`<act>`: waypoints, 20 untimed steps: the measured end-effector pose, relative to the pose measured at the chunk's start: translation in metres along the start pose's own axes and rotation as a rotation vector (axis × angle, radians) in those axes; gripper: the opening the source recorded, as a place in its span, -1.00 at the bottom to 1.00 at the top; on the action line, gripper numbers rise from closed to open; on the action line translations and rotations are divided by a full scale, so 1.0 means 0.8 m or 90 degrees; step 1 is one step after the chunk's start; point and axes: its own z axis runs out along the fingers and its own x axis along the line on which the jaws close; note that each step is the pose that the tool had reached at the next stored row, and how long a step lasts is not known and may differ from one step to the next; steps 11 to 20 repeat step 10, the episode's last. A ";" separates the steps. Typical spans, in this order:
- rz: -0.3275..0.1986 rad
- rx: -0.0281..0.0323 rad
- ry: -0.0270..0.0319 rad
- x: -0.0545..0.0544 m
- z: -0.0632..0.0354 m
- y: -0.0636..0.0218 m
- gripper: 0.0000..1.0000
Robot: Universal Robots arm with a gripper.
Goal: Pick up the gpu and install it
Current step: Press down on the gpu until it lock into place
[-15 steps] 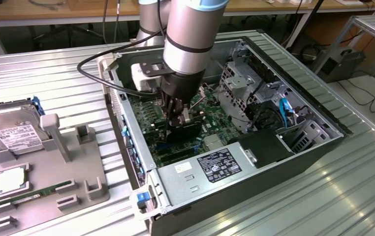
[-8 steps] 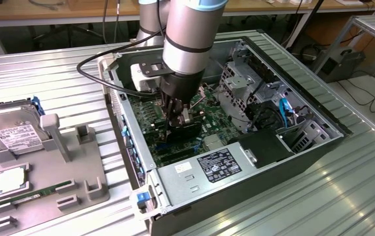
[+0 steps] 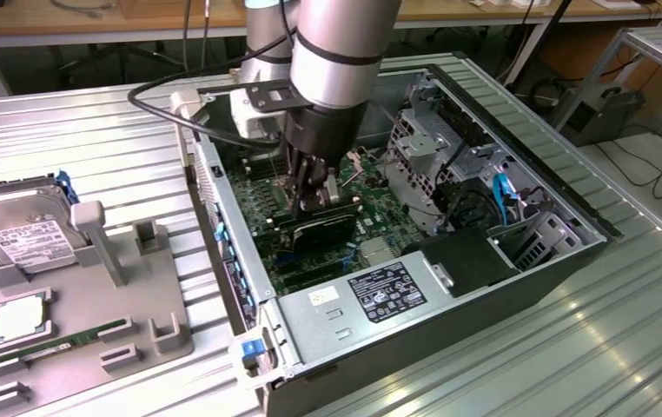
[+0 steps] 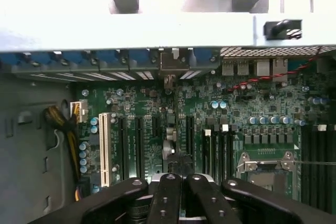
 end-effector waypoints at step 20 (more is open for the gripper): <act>0.000 0.0000 -0.0001 0.000 -0.009 0.000 -0.79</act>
